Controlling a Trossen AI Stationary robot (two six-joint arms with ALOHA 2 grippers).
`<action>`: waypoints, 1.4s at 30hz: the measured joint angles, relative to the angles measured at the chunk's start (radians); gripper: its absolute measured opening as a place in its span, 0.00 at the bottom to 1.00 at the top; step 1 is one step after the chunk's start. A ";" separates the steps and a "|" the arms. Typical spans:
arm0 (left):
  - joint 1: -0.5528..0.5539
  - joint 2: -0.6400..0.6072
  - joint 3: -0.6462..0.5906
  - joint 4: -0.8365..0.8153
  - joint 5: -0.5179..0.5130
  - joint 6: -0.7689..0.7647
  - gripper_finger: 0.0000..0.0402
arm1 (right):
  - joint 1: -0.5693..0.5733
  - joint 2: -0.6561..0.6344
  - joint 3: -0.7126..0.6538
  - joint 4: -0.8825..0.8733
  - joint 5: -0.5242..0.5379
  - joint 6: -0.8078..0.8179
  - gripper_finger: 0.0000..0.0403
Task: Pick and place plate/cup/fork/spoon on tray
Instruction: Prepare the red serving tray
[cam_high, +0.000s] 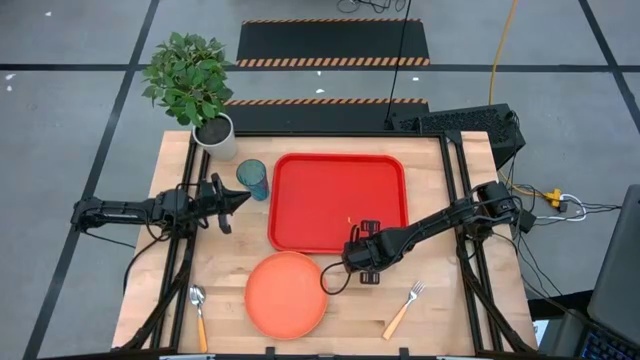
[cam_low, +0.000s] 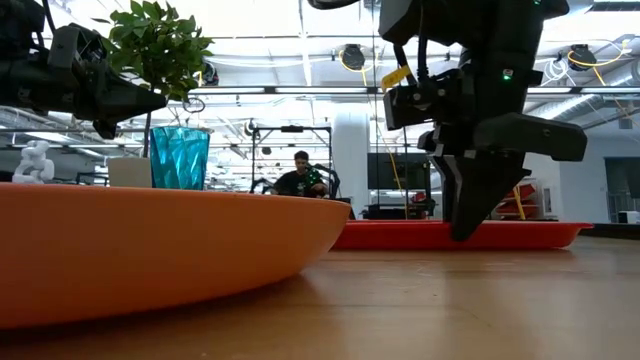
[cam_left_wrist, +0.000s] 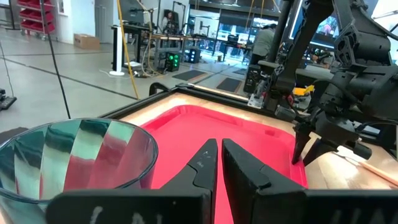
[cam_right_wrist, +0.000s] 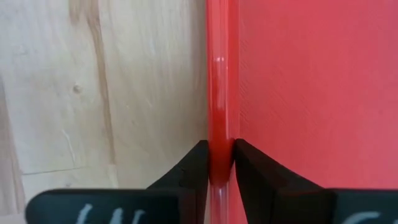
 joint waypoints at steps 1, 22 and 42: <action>0.000 0.000 0.000 0.000 0.000 0.000 0.06 | 0.000 0.000 0.000 -0.002 0.001 -0.005 0.15; 0.000 0.000 0.000 0.000 0.000 0.000 0.06 | 0.010 -0.001 0.001 0.028 0.005 -0.037 0.19; 0.000 0.000 0.000 0.000 0.000 0.002 0.06 | 0.022 -0.126 0.001 -0.022 0.034 0.052 0.48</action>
